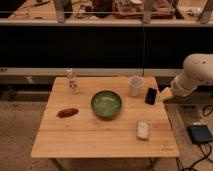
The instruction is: Push the eraser across the table
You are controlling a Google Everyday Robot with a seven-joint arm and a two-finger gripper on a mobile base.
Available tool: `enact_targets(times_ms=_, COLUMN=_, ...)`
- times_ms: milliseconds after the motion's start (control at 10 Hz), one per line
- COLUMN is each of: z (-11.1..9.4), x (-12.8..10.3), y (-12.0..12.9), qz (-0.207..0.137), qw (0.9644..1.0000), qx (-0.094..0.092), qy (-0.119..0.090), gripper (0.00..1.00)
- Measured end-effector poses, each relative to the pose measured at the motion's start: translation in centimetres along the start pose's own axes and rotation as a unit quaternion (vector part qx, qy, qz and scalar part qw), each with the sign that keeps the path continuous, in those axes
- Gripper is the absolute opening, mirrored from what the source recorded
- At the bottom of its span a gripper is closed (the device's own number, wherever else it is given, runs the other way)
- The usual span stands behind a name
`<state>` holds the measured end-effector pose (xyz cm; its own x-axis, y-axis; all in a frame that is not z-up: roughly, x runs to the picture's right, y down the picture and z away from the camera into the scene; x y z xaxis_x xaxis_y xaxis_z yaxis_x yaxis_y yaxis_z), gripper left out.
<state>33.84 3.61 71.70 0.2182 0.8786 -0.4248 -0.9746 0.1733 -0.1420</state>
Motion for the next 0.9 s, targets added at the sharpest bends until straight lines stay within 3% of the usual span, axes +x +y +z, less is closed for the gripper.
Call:
enact_targets(times_ms=600, z=0.1, x=-0.3, y=-0.3, qz=0.002, qw=1.0000, qx=0.001, qy=-0.002, gripper=0.80)
enact_targets(times_ms=700, z=0.2, x=-1.2, y=-1.2, qz=0.012, qw=0.9999, qx=0.004, qy=-0.009, gripper=0.80)
enact_targets(times_ms=900, z=0.5, x=-5.5, y=-4.2, qz=0.048, qw=0.9978, qx=0.024, qy=-0.041, gripper=0.80)
